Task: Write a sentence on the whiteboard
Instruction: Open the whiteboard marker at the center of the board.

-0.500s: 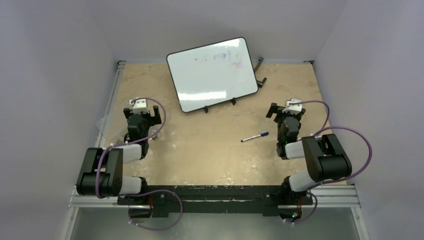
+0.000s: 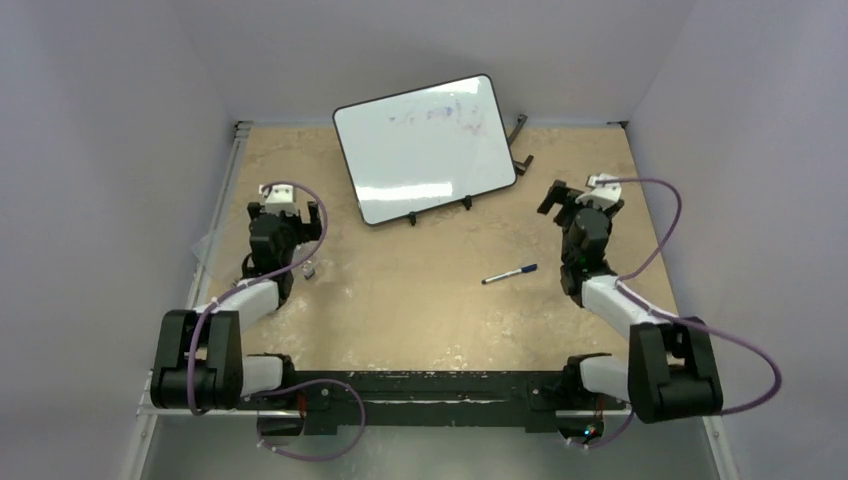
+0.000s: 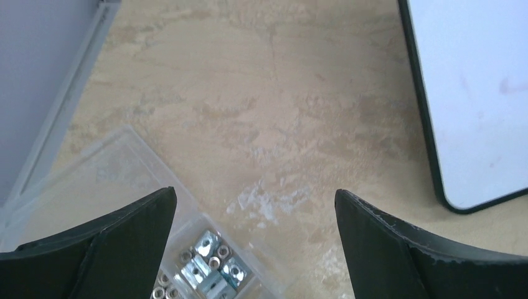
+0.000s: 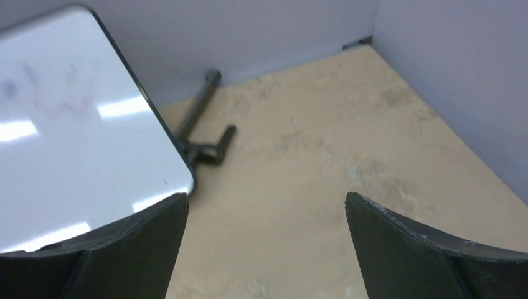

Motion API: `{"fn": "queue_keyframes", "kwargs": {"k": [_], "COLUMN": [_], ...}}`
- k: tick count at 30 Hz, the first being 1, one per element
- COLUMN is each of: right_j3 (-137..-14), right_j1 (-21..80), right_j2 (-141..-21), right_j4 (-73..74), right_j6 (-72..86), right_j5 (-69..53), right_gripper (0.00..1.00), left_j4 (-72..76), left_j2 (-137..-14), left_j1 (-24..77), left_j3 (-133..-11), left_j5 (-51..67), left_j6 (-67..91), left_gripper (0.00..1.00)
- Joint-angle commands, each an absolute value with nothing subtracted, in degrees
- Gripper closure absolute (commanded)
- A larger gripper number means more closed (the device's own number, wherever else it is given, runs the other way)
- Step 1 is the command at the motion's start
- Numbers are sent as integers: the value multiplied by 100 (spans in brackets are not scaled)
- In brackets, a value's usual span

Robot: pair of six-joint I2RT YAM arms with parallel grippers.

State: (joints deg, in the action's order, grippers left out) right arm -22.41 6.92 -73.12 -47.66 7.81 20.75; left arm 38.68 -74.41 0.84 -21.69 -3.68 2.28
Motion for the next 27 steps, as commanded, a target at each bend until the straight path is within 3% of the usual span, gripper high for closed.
{"fn": "queue_keyframes", "kwargs": {"k": [1, 7, 12, 13, 15, 22, 27], "right_j3": [-3878, -5328, -5584, -5505, -5359, -5011, -4622], "right_j1": [708, 710, 732, 744, 862, 1524, 1636], "right_j2": [-6531, -6639, -6703, -6668, -6551, -6747, -7082], "right_j4": [-1541, 1192, 2763, 2894, 3188, 3531, 3131], "right_j6": [2536, 3426, 4580, 4735, 5024, 5310, 5431], "right_j5": [2353, 2053, 1231, 1061, 943, 1053, 844], "right_gripper": [1, 1, 1, 1, 1, 1, 15], "left_j4": [2783, 1113, -4242, -4640, -4018, -3080, -2889], "left_j2": [-6817, -6097, -6724, -6854, -6841, -6121, -6066], "left_j1": [54, 55, -90, -362, -802, -792, -765], "left_j3": [-2888, -3738, -5881, -6038, -5789, -5235, -5396], "left_j5": [-274, -884, -2656, -2545, -1468, -788, 272], "left_j6": [184, 1727, 5675, 5918, 5427, 5071, 4624], "left_gripper": [0, 0, 0, 0, 0, 0, 0]}}
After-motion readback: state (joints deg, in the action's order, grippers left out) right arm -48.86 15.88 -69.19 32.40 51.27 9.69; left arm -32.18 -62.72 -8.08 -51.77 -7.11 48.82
